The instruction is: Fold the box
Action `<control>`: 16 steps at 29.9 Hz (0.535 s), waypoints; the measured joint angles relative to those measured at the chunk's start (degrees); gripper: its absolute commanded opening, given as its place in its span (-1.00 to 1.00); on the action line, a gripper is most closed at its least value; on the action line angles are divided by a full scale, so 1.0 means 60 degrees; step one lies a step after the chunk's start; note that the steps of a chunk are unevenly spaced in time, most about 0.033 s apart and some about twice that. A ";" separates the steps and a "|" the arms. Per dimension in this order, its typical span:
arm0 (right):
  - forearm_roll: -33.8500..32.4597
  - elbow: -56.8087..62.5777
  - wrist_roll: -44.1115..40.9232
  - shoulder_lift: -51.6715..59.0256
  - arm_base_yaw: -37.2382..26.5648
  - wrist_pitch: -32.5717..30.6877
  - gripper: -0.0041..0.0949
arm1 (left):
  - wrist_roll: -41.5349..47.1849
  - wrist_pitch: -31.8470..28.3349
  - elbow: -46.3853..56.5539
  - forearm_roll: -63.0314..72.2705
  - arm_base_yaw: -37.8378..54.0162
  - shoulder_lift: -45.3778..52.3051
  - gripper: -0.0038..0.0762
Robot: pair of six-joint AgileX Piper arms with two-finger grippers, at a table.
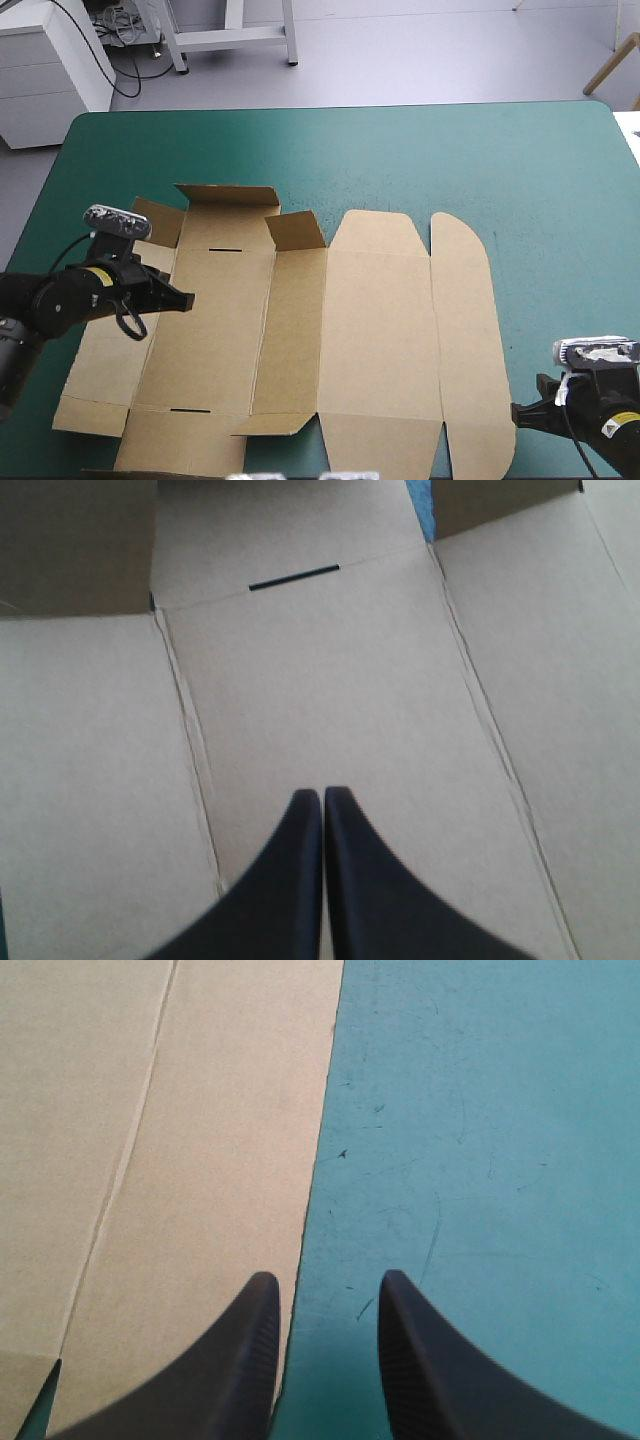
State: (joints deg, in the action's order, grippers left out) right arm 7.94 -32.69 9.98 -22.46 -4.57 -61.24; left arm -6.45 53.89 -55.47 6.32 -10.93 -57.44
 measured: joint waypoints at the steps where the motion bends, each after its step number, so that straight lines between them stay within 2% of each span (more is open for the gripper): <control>1: 0.0000 0.0022 0.0000 0.0000 0.0000 0.0025 -0.32 | -0.0111 -0.0010 -0.0209 0.0063 0.0162 -0.0257 -0.90; 6: 0.0000 0.0182 0.0000 0.0007 0.0000 0.0302 -0.32 | -0.1040 0.0101 -0.1131 0.0880 0.1672 -0.1319 -0.90; 12: 0.0000 0.0229 0.0000 0.0007 0.0000 0.0399 -0.33 | -0.2206 0.0532 -0.1842 0.2211 0.4632 -0.2062 -0.90; 16: 0.0000 0.0229 0.0000 0.0007 0.0000 0.0424 -0.41 | -0.3155 0.0952 -0.1911 0.3061 0.6496 -0.2318 -0.90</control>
State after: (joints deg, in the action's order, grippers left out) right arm 7.94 -31.32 9.98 -22.41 -4.57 -58.69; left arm -25.38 59.60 -66.94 24.69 28.05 -71.35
